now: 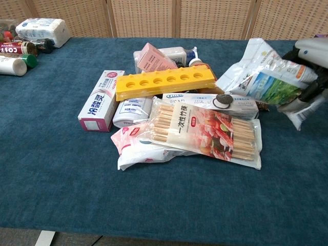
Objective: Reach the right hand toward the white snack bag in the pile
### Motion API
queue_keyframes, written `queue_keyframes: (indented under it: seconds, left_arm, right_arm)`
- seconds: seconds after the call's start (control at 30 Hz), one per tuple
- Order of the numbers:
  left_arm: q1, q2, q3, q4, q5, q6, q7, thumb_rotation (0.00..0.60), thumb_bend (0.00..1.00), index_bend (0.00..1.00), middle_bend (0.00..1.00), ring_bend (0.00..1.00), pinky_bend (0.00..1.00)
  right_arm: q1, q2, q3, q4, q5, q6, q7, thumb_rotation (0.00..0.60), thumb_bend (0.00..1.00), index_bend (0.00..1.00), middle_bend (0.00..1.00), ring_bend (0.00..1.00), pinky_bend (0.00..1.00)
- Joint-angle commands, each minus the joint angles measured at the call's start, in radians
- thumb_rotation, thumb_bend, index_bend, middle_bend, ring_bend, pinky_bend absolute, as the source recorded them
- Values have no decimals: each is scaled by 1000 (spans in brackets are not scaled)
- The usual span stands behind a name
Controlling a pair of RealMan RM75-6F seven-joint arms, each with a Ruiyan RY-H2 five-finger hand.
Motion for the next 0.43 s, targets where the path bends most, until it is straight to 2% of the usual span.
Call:
queue_keyframes:
  seconds: [0.03, 0.27, 0.43]
  left_arm:
    - [-3, -4, 2, -3, 9, -7, 5, 600, 137, 125, 0, 0, 0]
    - [-10, -13, -1, -2, 18, -14, 5, 600, 136, 126, 0, 0, 0]
    - [-16, -19, -2, 7, 17, -23, -4, 600, 136, 125, 0, 0, 0]
  right_arm:
    - [-42, 105, 15, -133, -20, 75, 9, 600, 33, 757, 1000, 1000, 912]
    - [-79, 210, 26, -313, -43, 152, -14, 600, 35, 739, 1000, 1000, 911]
    - [-86, 243, 16, -390, -53, 167, -52, 600, 34, 733, 1000, 1000, 911]
